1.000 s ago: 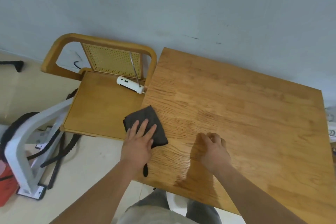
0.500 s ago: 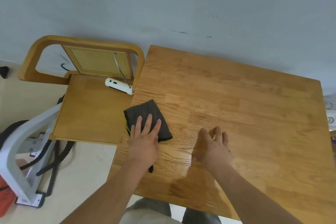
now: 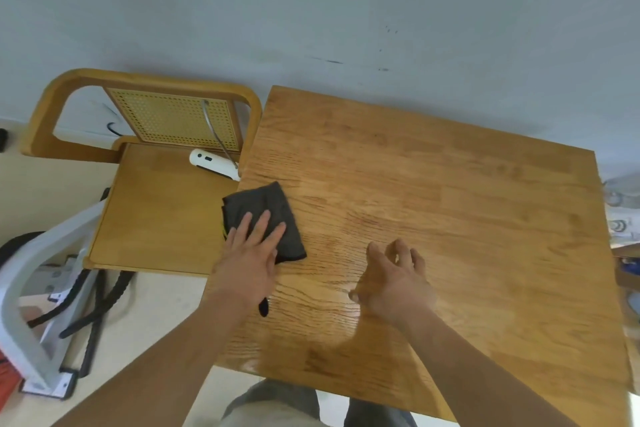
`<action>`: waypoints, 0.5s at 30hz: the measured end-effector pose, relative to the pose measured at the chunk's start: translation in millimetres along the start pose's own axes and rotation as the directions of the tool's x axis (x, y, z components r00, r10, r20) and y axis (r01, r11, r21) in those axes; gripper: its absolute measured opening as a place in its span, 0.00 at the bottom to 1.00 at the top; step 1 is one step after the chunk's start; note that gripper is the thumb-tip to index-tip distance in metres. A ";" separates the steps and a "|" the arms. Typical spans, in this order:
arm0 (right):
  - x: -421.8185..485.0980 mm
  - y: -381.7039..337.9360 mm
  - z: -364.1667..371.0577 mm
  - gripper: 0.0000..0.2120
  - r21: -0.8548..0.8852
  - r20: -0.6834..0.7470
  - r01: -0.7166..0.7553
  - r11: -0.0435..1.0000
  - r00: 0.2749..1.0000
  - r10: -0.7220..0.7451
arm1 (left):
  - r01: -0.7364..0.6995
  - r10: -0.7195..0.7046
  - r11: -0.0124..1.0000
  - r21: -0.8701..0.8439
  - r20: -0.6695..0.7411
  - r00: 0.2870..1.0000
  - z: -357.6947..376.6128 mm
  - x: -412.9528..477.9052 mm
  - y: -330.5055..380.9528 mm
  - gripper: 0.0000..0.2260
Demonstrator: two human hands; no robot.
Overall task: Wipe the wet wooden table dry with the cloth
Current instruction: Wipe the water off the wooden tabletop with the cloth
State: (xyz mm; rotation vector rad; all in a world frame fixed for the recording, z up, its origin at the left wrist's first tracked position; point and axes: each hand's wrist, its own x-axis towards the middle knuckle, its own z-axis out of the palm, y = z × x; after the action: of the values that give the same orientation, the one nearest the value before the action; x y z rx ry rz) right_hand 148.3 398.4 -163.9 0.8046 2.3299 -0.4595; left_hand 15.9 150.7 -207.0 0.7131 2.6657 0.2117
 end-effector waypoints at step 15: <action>-17.1 147.7 -11.3 0.20 0.302 -0.231 0.094 0.949 0.973 -0.023 | -0.156 0.150 0.985 0.075 0.083 0.985 24.8 -12.3 122.0 0.29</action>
State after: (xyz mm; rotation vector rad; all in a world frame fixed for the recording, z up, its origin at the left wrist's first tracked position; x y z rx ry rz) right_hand 249.4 508.0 -161.6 0.9788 2.5319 -0.8164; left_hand 90.5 250.6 -197.1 0.9343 2.5596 0.1143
